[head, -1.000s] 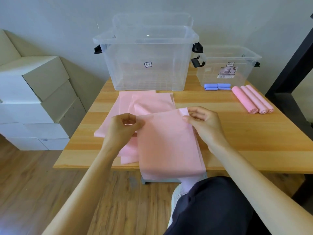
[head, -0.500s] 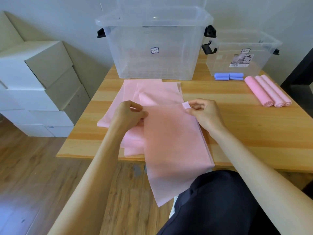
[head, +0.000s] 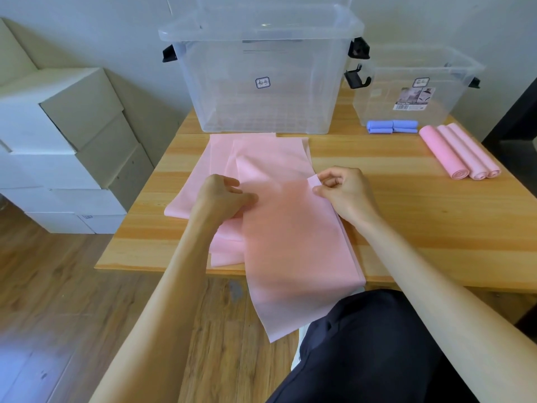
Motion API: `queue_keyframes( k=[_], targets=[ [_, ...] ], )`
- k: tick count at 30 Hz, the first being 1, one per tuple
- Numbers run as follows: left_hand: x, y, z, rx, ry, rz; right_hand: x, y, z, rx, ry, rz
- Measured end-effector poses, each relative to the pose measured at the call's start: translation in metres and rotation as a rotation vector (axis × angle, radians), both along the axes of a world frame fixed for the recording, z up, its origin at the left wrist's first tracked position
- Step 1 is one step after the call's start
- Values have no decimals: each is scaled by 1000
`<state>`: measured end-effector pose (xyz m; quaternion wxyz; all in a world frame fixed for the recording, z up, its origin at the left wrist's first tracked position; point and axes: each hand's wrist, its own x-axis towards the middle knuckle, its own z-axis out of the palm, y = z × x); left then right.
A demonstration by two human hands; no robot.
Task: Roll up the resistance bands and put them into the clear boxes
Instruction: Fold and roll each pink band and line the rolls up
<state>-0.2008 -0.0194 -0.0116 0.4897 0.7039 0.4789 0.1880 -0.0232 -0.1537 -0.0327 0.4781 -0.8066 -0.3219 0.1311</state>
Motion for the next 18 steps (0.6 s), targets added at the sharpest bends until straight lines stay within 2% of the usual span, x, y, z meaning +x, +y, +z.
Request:
queue_keyframes(
  k=[4, 9, 15, 18],
  targets=[
    [2, 0, 0, 70, 77, 1, -1, 1, 1, -15, 5, 3],
    [2, 1, 2, 57, 25, 9, -2, 2, 4, -23, 14, 17],
    [3, -7, 2, 233, 50, -15, -3, 0, 6, -26, 15, 6],
    [2, -10, 1, 216, 9, -13, -4, 0, 6, -24, 13, 6]
  ],
)
